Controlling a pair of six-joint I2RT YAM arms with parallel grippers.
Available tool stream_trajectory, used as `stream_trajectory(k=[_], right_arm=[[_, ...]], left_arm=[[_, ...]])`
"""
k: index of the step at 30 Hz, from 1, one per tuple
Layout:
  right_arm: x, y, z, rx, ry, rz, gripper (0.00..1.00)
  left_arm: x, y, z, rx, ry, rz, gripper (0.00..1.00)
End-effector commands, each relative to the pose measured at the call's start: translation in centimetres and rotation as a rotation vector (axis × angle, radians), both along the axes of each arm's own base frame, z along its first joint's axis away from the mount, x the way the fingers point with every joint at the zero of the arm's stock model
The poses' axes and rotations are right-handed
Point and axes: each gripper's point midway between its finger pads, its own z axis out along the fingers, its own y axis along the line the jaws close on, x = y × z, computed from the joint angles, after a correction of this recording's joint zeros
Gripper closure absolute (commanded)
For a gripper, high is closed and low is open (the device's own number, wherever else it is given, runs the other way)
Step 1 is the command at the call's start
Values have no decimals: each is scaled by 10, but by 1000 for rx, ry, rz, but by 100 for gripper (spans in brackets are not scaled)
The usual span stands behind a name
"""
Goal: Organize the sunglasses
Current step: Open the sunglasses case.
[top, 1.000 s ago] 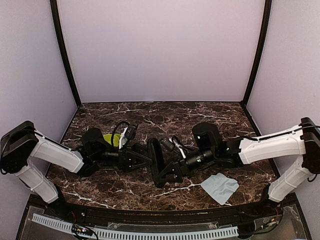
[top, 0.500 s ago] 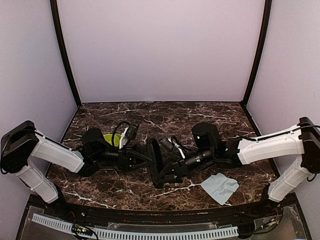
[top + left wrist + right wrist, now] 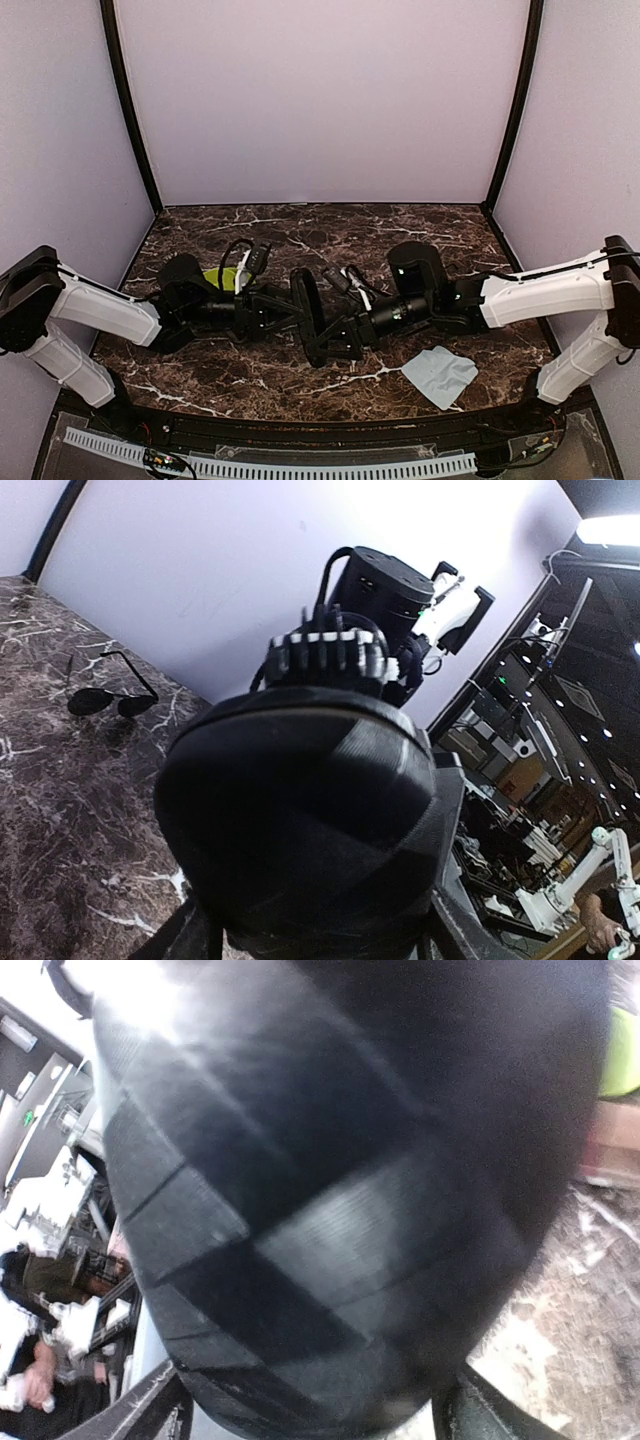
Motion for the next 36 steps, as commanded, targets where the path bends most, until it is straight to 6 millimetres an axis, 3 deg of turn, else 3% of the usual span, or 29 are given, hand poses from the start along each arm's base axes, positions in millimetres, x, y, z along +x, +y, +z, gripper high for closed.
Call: stream_trajectory(k=[1, 7, 11, 16, 22, 27, 31, 36], right_arm=[[23, -2, 27, 37, -48, -135, 13], [36, 1, 28, 11, -60, -195, 11], [38, 5, 20, -7, -58, -196, 15], [36, 6, 22, 14, -56, -180, 32], [31, 2, 27, 58, -60, -139, 64], [32, -11, 34, 111, -16, -91, 77], [38, -21, 31, 110, 25, -87, 75], [62, -35, 22, 62, 37, -176, 56]], left_arm=[[13, 6, 3, 12, -27, 115, 100], [13, 4, 0, 15, -5, 118, 100], [11, 2, -1, 12, 0, 110, 100], [8, 2, -1, 8, -8, 98, 100], [-4, 2, -5, -5, -66, 34, 100], [-23, 6, -2, -39, -92, -65, 100], [-33, 7, 6, -61, -105, -112, 100], [-43, 6, 13, -63, -123, -151, 100]])
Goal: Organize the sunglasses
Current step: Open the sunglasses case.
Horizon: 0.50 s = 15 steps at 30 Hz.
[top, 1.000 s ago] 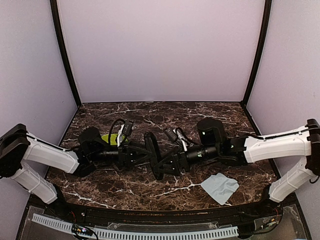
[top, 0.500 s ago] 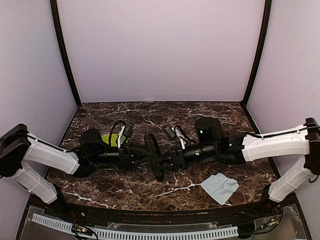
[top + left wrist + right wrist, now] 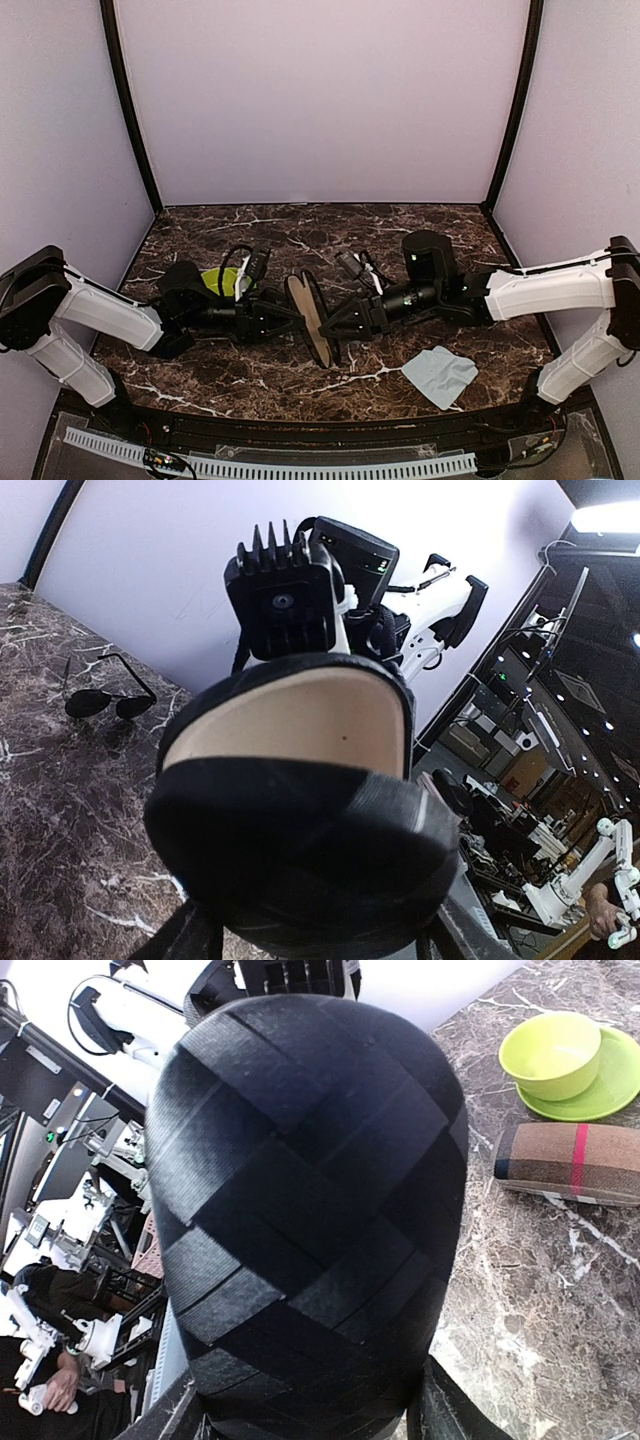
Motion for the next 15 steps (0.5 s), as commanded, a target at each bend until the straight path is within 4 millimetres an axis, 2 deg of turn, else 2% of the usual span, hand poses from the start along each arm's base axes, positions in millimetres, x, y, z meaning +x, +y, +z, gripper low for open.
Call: stream_trajectory(k=[1, 3, 7, 15], right_arm=[[43, -23, 4, -18, 4, -170, 51], [54, -31, -1, -45, 10, -221, 46], [72, -43, -13, -110, 24, -309, 40], [89, -54, -33, -201, 40, -402, 38]], left_arm=[[-38, 7, 21, -55, -95, -163, 100], [-42, 8, 24, -57, -101, -172, 100], [-46, 10, 29, -64, -116, -176, 100], [-49, 11, 32, -72, -129, -181, 100]])
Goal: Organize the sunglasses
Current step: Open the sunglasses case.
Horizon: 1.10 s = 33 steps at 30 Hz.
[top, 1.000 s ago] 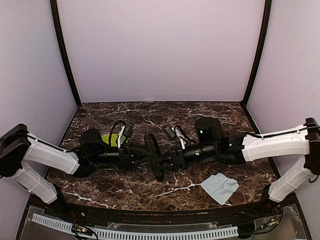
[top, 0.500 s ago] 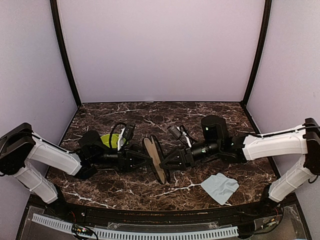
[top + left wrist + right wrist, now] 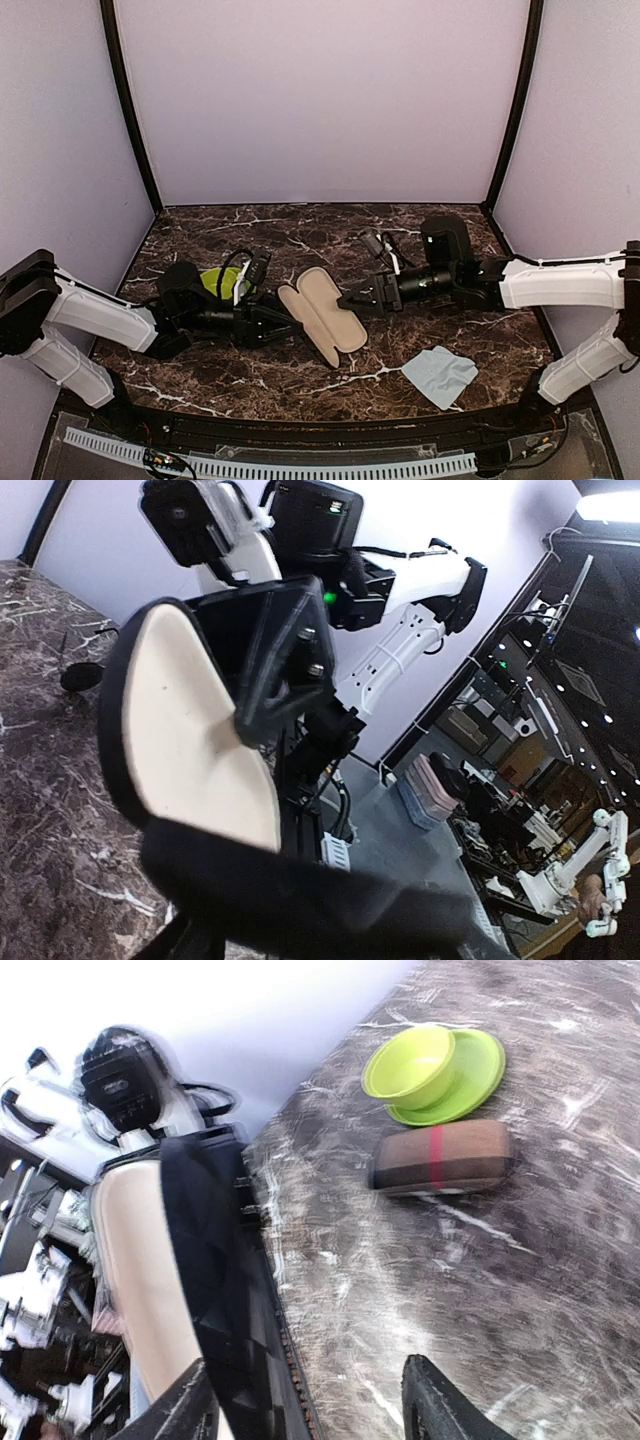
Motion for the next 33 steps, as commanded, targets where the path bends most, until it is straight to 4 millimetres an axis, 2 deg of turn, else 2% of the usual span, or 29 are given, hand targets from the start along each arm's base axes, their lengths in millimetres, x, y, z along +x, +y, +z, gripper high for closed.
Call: stream_trajectory(k=[1, 6, 10, 13, 16, 24, 28, 33], right_arm=[[43, -24, -34, -146, 26, -228, 39], [41, -24, -31, -145, 14, -214, 39], [33, -24, -9, -67, -32, -182, 37], [26, -21, -5, -68, -55, -160, 35], [19, -15, -7, -84, -89, -142, 32], [11, -2, -24, -158, -134, -114, 37], [5, 3, -22, -141, -146, -84, 37], [14, -7, -10, -114, -181, -169, 37]], left_arm=[[-43, 8, 39, -120, -145, -180, 100], [-40, 7, 36, -105, -140, -161, 100], [-17, 0, 21, -21, -112, -45, 100], [-2, -3, 15, 9, -96, 32, 100], [5, -7, 12, 18, -75, 53, 100], [10, -13, 12, -8, -33, 48, 100], [13, -15, 7, 1, -17, 64, 100], [17, -14, 2, 15, -13, 86, 100]])
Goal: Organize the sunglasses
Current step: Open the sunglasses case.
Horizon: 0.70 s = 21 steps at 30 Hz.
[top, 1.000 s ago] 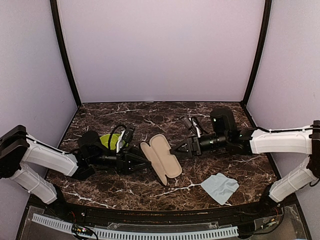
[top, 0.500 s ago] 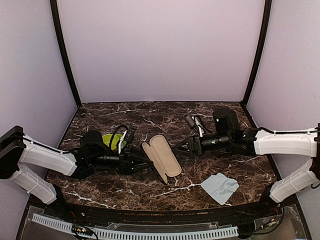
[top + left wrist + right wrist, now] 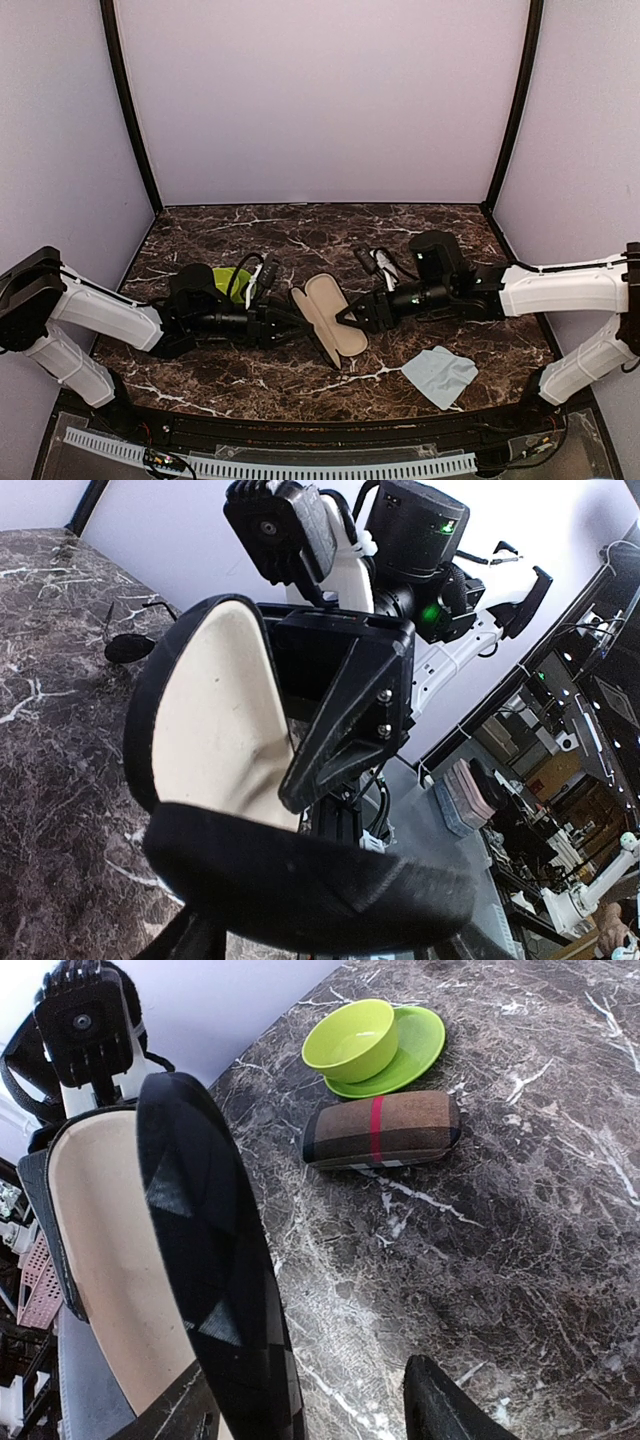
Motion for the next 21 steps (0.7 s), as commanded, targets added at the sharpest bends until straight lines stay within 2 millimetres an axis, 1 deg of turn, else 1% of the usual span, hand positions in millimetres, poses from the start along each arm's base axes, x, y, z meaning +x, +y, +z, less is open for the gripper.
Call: stream_trajectory(k=[1, 3, 7, 8, 11, 15, 17, 18, 20, 21], right_arm=[[10, -2, 28, 68, -90, -50, 38], [8, 0, 27, 56, -86, -31, 43], [8, 7, 14, 15, -79, -17, 58], [8, 8, 11, 7, -78, -13, 60], [8, 11, 8, -17, -93, -15, 63], [12, 10, 9, -46, -131, -34, 73], [19, 7, 8, -87, -166, -58, 79], [22, 6, 8, -108, -185, -65, 81], [28, 0, 6, -165, -225, -79, 87], [31, -3, 4, -196, -246, -84, 90]], left_arm=[[4, -3, 25, -76, -62, 15, 100], [4, -3, 26, -82, -62, 20, 100], [5, -3, 26, -89, -59, 22, 100], [5, -3, 26, -89, -57, 26, 100], [6, -1, 25, -91, -53, 40, 100], [8, 0, 19, -80, -44, 50, 99], [9, 1, 11, -65, -30, 67, 91], [10, 3, 8, -58, -22, 75, 84], [13, 7, -1, -33, -5, 110, 66], [14, 11, -5, -19, -1, 131, 59]])
